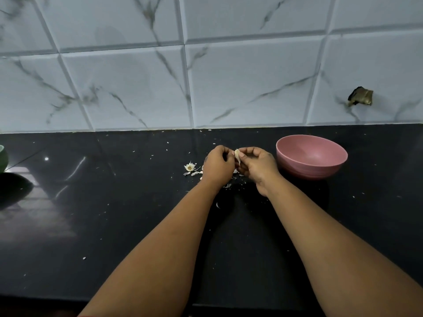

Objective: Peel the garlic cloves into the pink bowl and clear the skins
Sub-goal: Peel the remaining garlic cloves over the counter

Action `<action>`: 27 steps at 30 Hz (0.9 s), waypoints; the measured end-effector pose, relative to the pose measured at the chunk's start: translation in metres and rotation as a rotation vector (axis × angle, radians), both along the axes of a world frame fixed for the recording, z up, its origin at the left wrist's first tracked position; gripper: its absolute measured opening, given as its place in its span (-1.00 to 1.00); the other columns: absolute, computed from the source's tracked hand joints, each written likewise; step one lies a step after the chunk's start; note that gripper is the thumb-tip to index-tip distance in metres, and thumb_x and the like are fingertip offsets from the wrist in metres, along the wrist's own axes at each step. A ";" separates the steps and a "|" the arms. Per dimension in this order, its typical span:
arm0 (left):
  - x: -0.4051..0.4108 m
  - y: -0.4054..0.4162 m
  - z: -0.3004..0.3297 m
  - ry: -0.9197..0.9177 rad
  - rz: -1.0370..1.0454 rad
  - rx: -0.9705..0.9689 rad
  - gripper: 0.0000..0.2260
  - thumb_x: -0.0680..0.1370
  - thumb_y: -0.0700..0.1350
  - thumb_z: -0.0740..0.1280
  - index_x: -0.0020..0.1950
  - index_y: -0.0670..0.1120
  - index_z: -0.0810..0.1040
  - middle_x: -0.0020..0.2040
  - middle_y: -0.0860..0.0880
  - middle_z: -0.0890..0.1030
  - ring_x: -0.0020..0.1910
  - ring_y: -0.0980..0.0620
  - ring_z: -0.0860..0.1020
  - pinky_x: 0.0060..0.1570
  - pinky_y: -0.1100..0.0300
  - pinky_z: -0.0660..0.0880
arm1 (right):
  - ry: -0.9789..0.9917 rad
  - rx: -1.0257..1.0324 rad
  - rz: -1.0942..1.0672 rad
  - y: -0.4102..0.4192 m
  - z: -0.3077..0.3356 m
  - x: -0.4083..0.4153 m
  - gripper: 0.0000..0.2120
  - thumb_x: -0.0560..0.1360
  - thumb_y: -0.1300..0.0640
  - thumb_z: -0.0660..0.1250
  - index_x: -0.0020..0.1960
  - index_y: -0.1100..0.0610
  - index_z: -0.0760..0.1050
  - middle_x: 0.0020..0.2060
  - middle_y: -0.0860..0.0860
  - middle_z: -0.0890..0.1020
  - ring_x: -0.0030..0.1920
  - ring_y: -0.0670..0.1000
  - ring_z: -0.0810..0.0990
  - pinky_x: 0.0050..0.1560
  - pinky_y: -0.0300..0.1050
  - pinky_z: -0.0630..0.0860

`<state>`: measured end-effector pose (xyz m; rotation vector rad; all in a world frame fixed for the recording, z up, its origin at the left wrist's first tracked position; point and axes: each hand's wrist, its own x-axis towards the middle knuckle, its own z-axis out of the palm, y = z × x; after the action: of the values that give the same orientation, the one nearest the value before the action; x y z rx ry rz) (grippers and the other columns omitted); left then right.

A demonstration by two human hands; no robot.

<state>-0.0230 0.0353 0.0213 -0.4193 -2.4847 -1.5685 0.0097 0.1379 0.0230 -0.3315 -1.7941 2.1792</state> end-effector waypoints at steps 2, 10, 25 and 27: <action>-0.002 -0.001 -0.001 -0.009 -0.004 -0.018 -0.91 0.59 -0.13 0.23 -0.08 -0.06 0.50 -0.14 -0.03 0.66 -0.08 -0.02 0.61 -0.01 0.05 0.53 | -0.009 0.011 0.033 0.000 0.001 -0.001 -0.94 0.56 0.24 0.33 -0.01 0.15 0.57 -0.13 0.05 0.67 -0.25 -0.06 0.64 -0.24 -0.23 0.57; 0.001 0.001 0.003 -0.058 0.027 0.099 -0.75 0.59 -0.10 0.12 -0.18 -0.19 0.49 -0.17 -0.10 0.63 -0.14 -0.09 0.54 -0.03 -0.03 0.47 | -0.005 -0.253 0.041 -0.001 0.010 0.001 -0.89 0.60 0.30 0.21 0.00 0.18 0.49 -0.22 0.09 0.61 -0.24 -0.05 0.59 -0.26 -0.29 0.55; -0.007 -0.012 0.000 0.048 0.101 -0.155 -0.60 0.57 -0.15 0.30 0.41 0.00 0.40 0.21 0.00 0.54 0.24 -0.06 0.47 0.25 0.07 0.40 | -0.032 -0.310 0.073 0.007 0.007 -0.004 -0.90 0.58 0.30 0.25 -0.07 0.22 0.52 -0.22 0.10 0.64 -0.22 -0.08 0.62 -0.25 -0.34 0.56; -0.005 -0.010 0.001 0.068 0.074 -0.021 -0.76 0.55 -0.08 0.36 0.22 -0.02 0.56 0.01 0.07 0.62 0.03 0.06 0.57 0.15 0.09 0.50 | -0.033 -0.318 0.086 0.007 0.006 -0.004 -0.90 0.58 0.30 0.24 -0.05 0.25 0.53 -0.21 0.10 0.64 -0.20 -0.07 0.63 -0.24 -0.33 0.57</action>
<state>-0.0282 0.0251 0.0222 -0.3730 -2.4383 -1.4773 0.0059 0.1449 0.0292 -0.3668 -1.4990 2.5368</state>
